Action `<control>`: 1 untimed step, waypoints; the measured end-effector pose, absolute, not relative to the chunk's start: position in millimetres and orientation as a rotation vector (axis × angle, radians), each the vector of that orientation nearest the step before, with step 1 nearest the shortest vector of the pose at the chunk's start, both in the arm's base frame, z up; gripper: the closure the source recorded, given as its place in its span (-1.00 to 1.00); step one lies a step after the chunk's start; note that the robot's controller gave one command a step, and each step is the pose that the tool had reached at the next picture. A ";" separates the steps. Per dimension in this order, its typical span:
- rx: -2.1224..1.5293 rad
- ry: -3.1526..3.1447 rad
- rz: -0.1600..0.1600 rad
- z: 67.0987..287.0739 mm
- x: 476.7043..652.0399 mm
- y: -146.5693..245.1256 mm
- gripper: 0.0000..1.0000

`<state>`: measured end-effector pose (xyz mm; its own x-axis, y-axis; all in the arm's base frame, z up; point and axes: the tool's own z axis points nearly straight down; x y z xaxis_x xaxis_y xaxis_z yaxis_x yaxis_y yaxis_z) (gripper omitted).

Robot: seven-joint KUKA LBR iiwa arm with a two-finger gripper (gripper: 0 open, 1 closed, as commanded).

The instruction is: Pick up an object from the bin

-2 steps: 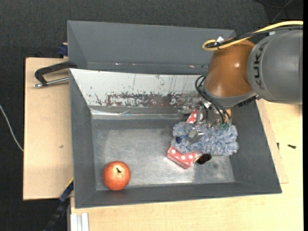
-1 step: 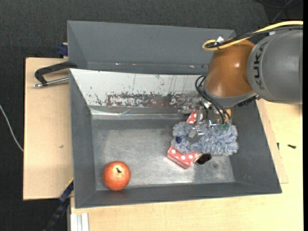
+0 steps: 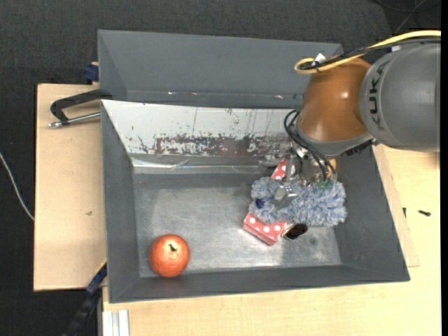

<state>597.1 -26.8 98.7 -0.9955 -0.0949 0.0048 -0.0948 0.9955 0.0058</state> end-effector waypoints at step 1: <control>0.149 -3.133 -0.009 98.7 597.1 -26.8 1.00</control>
Offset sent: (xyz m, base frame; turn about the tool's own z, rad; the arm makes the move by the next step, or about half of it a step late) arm -0.0001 -0.0001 0.0257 0.0000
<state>597.1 -26.8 98.7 -0.9955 -0.0949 0.0048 -0.0949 0.9955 0.0058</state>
